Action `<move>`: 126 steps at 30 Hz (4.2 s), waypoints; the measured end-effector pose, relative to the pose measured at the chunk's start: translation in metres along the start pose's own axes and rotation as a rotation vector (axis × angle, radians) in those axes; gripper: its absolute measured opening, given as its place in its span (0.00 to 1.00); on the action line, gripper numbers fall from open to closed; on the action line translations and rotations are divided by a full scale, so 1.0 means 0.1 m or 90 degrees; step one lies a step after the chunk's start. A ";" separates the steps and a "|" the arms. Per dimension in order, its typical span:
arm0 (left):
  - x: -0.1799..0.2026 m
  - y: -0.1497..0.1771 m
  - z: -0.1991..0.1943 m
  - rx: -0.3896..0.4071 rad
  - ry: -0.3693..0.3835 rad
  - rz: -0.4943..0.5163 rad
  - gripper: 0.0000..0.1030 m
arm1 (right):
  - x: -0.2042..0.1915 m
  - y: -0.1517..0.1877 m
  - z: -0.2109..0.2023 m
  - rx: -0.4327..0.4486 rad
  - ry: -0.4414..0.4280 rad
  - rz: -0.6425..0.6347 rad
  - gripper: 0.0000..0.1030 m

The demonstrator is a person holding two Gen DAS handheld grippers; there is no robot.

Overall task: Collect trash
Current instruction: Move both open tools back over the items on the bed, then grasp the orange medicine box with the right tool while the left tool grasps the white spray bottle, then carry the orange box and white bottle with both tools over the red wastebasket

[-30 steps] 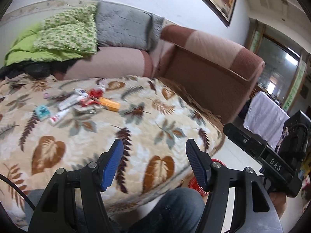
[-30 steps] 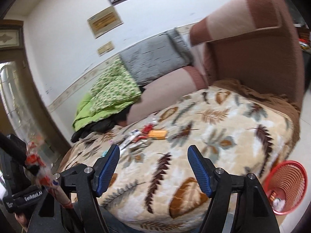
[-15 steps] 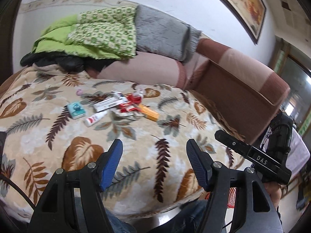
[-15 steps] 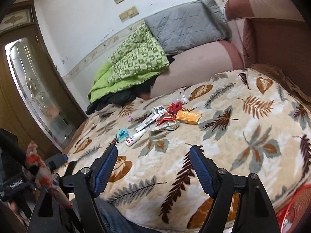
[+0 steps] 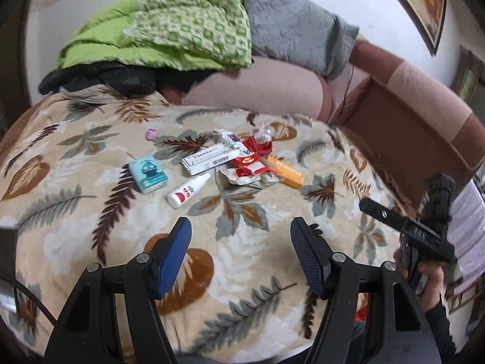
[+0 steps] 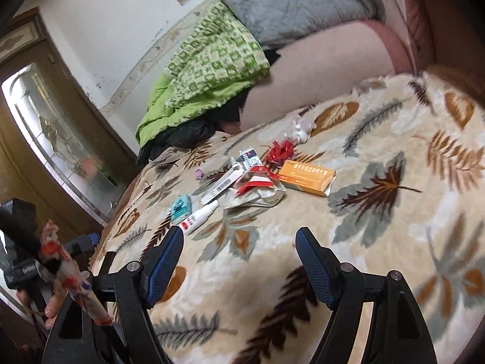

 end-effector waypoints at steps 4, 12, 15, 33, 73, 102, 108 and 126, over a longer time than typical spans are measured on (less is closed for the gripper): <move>-0.12 -0.14 0.50 -0.062 -0.010 0.027 0.65 | 0.29 -0.25 0.39 -0.016 0.013 0.002 0.78; -0.44 -0.41 1.33 -0.129 -0.015 0.039 0.65 | 0.77 -0.83 1.23 -0.071 0.029 0.010 0.78; -0.55 -0.42 1.66 -0.161 -0.013 0.046 0.65 | 0.94 -0.91 1.54 -0.097 0.018 0.034 0.78; -0.74 -0.17 2.11 -0.233 -0.076 0.060 0.64 | 0.86 -0.37 1.70 -0.159 0.124 -0.060 0.62; 0.57 0.25 -0.19 -0.044 0.050 -0.045 0.28 | 0.06 0.86 -1.01 0.115 0.133 0.129 0.48; 2.32 1.16 -0.67 -0.096 0.201 0.115 0.28 | 0.17 1.62 -3.06 0.276 0.293 0.165 0.48; 2.48 1.18 -0.62 -0.108 0.218 0.128 0.28 | 0.31 1.64 -3.20 0.279 0.323 0.175 0.48; 3.60 1.56 -0.20 -0.190 0.269 0.235 0.28 | 0.88 2.18 -3.89 0.338 0.392 0.274 0.48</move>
Point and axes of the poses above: each gripper's, at about its wrist camera, not at the fingertips, and z roughly the way its jaws point, x to its right, y to its underside, the point moved 7 cm from there along z, roughly the way its jaws point, and after that the axes turned 4 degrees about -x, right-handed, at the moved point
